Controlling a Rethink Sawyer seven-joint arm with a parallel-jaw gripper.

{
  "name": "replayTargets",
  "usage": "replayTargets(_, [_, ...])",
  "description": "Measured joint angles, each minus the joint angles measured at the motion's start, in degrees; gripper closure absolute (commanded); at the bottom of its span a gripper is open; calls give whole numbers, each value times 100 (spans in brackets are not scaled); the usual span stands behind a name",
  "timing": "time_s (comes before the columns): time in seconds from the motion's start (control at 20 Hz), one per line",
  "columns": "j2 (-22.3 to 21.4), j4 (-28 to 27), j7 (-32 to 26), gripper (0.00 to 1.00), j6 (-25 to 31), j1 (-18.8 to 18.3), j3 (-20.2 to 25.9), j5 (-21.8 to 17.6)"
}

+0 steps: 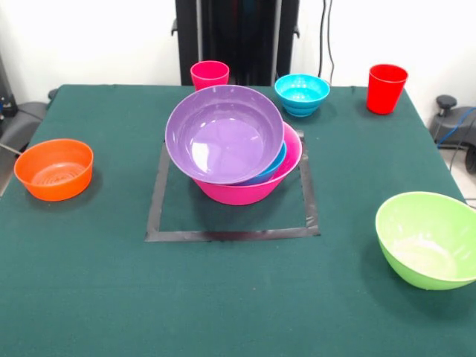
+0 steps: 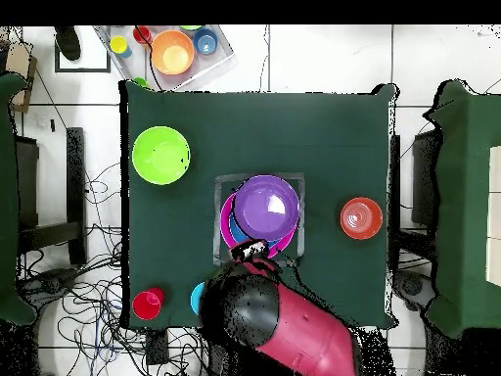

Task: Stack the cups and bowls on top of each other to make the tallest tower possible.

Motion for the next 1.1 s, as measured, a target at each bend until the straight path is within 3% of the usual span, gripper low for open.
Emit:
replayTargets(0.25, [22, 732, 0, 0, -1378, -739, 518, 2])
replayTargets(0.5, [133, 1044, 0, 0, -1970, -883, 864, -36])
replayTargets(0.75, [176, 859, 0, 0, -1438, -586, 957, -111])
replayTargets(1.1, [322, -160, 0, 0, 318, -170, 1063, -207])
